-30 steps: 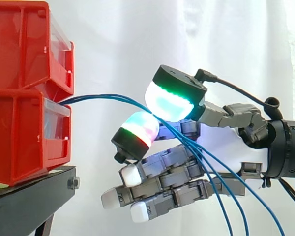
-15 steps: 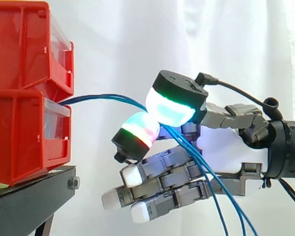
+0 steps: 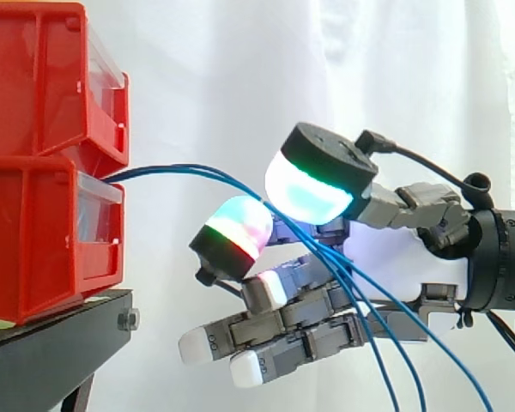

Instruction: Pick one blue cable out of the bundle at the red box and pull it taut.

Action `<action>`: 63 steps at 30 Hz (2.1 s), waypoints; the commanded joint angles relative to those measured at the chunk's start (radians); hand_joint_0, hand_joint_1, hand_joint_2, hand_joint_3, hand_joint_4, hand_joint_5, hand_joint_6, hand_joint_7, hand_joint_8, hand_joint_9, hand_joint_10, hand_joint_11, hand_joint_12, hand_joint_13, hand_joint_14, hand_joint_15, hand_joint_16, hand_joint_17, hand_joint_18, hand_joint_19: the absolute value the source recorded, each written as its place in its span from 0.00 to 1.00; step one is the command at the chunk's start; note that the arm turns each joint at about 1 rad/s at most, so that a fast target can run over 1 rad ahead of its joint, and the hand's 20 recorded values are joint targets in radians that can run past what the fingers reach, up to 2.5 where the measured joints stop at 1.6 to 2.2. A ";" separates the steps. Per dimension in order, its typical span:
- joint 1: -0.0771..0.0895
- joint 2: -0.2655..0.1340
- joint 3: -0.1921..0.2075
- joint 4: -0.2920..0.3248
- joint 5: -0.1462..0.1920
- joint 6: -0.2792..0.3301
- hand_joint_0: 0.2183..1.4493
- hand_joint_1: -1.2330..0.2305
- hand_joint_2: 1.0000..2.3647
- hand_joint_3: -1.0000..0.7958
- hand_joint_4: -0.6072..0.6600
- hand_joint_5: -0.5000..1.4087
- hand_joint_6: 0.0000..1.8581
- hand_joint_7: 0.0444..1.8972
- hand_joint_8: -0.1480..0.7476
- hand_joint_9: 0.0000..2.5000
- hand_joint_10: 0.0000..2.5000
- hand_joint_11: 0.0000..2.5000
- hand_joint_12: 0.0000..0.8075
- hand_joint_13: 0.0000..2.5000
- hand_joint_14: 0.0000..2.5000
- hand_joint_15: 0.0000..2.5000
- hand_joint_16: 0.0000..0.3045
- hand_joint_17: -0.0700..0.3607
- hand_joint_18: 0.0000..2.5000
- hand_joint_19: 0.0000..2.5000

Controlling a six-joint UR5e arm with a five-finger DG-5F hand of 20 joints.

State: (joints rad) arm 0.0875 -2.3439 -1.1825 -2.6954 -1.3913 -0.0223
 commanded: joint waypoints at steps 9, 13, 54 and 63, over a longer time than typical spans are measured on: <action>0.001 0.000 0.001 0.000 0.000 0.001 0.29 0.34 0.00 0.28 0.63 0.19 0.48 0.49 0.66 0.41 0.01 0.42 0.56 0.23 0.00 0.08 0.18 0.45 0.23 0.14; 0.000 0.000 0.001 0.000 0.000 0.001 0.31 0.32 0.00 0.32 0.63 0.19 0.48 0.49 0.66 0.41 0.01 0.42 0.56 0.23 0.00 0.08 0.18 0.45 0.23 0.14; 0.001 0.000 0.000 0.000 0.000 0.001 0.28 0.31 0.00 0.28 0.63 0.19 0.48 0.50 0.67 0.44 0.00 0.45 0.57 0.24 0.00 0.06 0.18 0.45 0.24 0.14; 0.001 0.000 0.000 0.000 0.000 0.001 0.32 0.32 0.01 0.39 0.61 0.20 0.49 0.54 0.67 0.46 0.01 0.46 0.55 0.25 0.00 0.07 0.17 0.44 0.25 0.15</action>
State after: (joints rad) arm 0.0889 -2.3439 -1.1823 -2.6951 -1.3913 -0.0214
